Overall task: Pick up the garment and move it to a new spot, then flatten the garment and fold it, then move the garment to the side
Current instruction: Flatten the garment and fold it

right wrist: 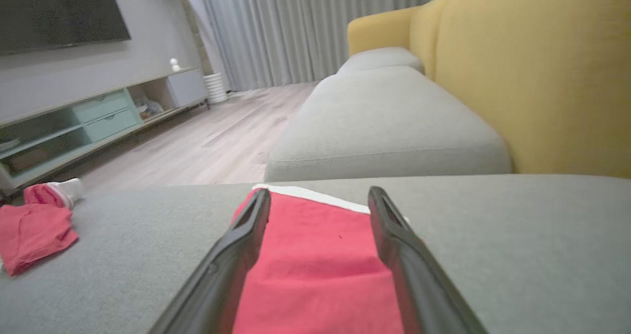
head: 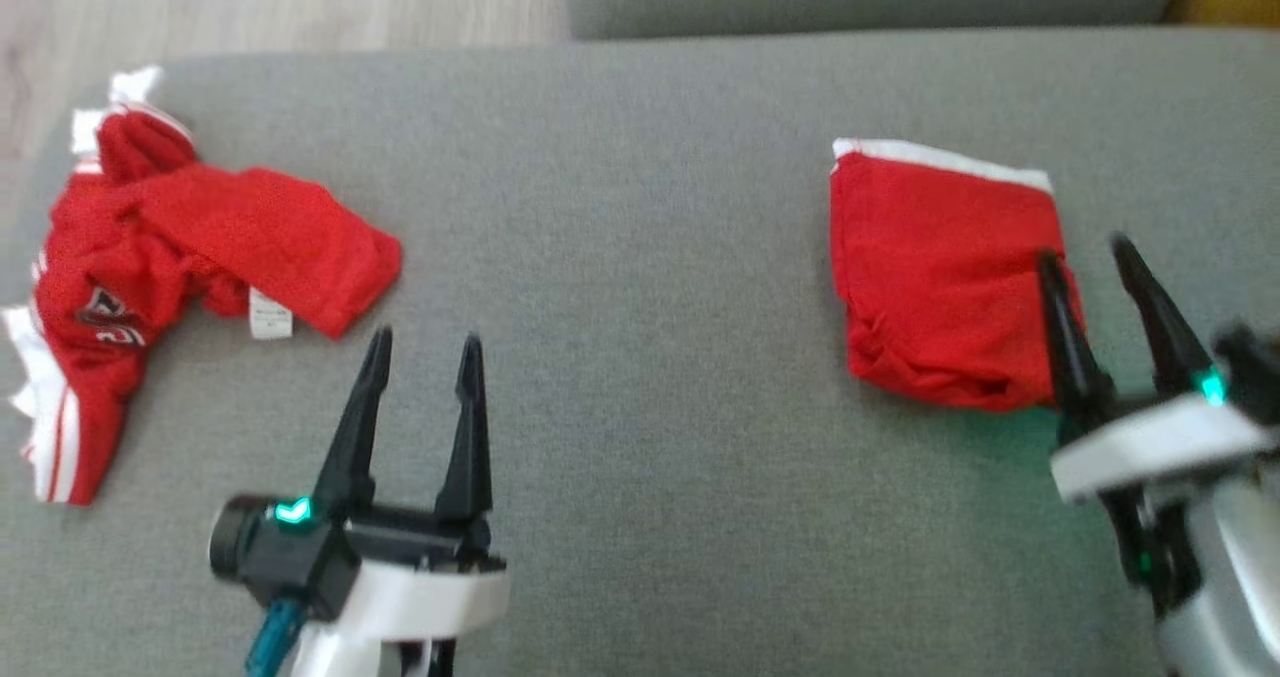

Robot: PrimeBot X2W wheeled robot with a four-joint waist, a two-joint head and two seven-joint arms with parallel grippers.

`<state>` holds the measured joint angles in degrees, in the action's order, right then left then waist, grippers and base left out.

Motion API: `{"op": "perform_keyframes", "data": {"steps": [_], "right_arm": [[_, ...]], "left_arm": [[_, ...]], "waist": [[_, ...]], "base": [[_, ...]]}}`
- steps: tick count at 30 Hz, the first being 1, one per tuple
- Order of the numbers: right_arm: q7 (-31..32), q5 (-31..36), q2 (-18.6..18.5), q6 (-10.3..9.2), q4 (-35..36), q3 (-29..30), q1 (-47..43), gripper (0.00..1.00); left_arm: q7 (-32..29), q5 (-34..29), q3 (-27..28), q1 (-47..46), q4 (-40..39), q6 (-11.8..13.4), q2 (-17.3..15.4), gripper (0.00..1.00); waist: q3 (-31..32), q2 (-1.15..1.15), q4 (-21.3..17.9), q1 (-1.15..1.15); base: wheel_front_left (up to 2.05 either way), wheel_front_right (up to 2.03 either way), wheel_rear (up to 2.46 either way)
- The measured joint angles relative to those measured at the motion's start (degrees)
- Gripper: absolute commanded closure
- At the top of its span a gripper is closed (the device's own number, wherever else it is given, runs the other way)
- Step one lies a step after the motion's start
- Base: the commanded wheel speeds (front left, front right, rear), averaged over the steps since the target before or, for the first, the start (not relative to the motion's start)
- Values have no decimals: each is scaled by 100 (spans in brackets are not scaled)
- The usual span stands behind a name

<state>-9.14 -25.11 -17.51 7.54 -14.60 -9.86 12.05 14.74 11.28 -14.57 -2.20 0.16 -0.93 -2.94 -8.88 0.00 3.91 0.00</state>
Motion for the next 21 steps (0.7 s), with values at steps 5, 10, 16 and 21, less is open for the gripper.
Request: {"op": "perform_keyframes", "data": {"steps": [5, 10, 16, 21], "right_arm": [[-445, 416, 436, 0, -194, 713, -777, 0], [-509, 764, 616, 0, -91, 812, -1289, 0], [-524, 1072, 730, 0, 141, 880, -1635, 0], [-524, 1225, 817, 0, 152, 844, -1779, 0]], "left_arm": [[-1, 0, 69, 430, 24, 102, -2, 0], [-2, 12, 144, 896, 79, 264, -4, 0], [-3, 52, 198, 1288, 226, 407, -12, 0], [-3, -22, 203, 1308, 293, 426, -14, 0]], "waist": [[394, 0, 53, 0], [759, 0, 112, -1], [1041, 0, 195, -1], [1131, 0, 246, 0]], "base": [[0, 0, 0], [0, 0, 0], [0, 0, 0], [0, 0, 0]]}}
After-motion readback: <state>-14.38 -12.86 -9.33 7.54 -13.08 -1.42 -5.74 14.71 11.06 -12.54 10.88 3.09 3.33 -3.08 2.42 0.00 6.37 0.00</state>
